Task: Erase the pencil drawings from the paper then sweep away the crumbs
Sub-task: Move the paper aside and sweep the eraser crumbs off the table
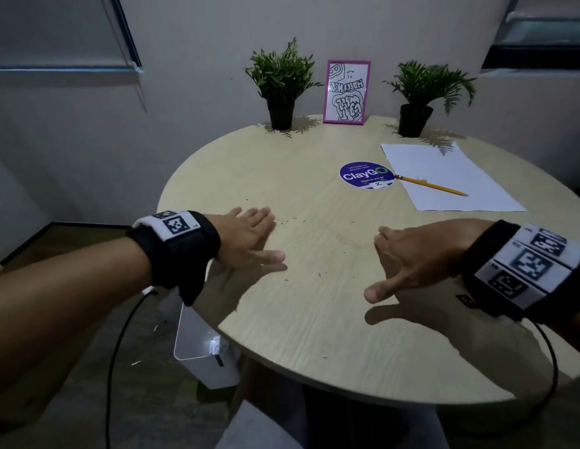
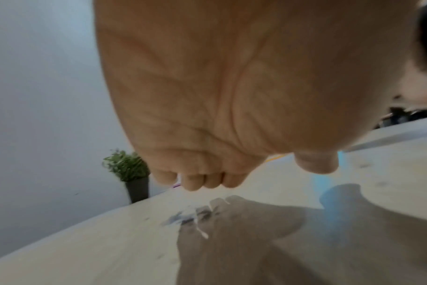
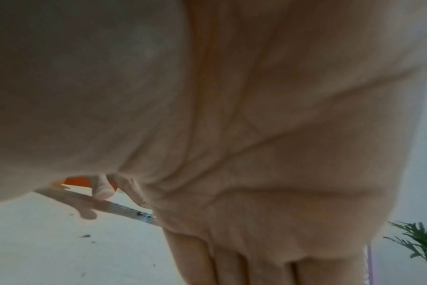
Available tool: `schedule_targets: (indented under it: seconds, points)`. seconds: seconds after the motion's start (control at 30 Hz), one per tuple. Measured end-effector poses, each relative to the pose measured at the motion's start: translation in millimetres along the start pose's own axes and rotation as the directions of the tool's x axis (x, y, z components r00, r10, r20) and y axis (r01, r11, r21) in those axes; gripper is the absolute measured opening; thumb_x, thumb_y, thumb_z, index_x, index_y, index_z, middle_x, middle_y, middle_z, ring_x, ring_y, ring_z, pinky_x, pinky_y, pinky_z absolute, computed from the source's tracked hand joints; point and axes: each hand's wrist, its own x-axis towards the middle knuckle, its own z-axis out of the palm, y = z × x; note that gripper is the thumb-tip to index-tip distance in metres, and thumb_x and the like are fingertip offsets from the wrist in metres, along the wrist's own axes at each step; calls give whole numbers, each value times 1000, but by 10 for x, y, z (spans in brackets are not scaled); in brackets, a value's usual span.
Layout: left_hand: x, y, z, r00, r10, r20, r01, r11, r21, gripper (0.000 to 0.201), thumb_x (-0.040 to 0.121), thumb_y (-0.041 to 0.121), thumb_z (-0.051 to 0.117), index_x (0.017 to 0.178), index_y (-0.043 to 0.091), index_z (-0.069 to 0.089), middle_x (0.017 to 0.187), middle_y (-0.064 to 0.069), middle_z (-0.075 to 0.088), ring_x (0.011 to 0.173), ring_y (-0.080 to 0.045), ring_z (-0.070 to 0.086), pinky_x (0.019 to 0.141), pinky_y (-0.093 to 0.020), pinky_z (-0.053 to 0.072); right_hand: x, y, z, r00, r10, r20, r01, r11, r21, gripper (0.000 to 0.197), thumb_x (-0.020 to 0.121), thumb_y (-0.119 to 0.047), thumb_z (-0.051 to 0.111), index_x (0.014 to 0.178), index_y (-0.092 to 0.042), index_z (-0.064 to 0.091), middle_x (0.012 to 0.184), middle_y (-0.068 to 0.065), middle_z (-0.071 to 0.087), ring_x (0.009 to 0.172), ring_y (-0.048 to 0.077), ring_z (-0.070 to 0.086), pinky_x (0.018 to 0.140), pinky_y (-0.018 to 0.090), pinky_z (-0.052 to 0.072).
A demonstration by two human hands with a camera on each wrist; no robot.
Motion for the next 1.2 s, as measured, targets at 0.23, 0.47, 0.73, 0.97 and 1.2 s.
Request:
schedule_targets:
  seconds: [0.23,0.47,0.73,0.97,1.2]
  points:
    - [-337,712,126,868,496,6,-494,867,-65,86,90,73,17,157,30,-14,162,13,-23,148,-4,-23,121,-38,-14,-123,115,171,999,18,51,-17,1000,-23,145,49,-100,41,158,-11,5,168,0,2,148,23,29,117,43,35]
    - [-103,-3,211,976,213,40,-209,973,-97,94,83,83,10,154,31,-22,161,10,-27,147,-6,-25,122,-40,-14,-174,-386,319,992,-117,41,119,992,-52,151,62,-91,54,148,1,-29,155,17,-37,151,32,-19,126,42,-1]
    - [-178,-87,24,979,186,-82,-192,979,-72,102,78,85,5,157,23,-14,164,4,-20,149,-8,-20,124,-41,-9,152,-530,-209,968,-214,-134,225,971,74,136,64,-92,33,157,-2,-8,165,12,-18,154,22,-8,126,39,3]
    - [-254,629,48,829,555,-72,-554,832,29,79,96,68,21,160,24,5,166,2,-9,152,-11,-12,124,-48,-5,473,-114,-227,998,-61,21,61,998,-13,143,56,-97,38,156,-14,-20,164,3,-25,155,22,-6,125,43,6]
    - [124,866,5,818,573,-55,-575,813,-90,73,102,60,27,159,27,-6,166,6,-11,151,-8,-13,122,-49,-11,324,62,-325,997,-61,-52,61,998,14,132,67,-86,52,158,-17,-13,166,-6,-16,154,16,8,121,33,13]
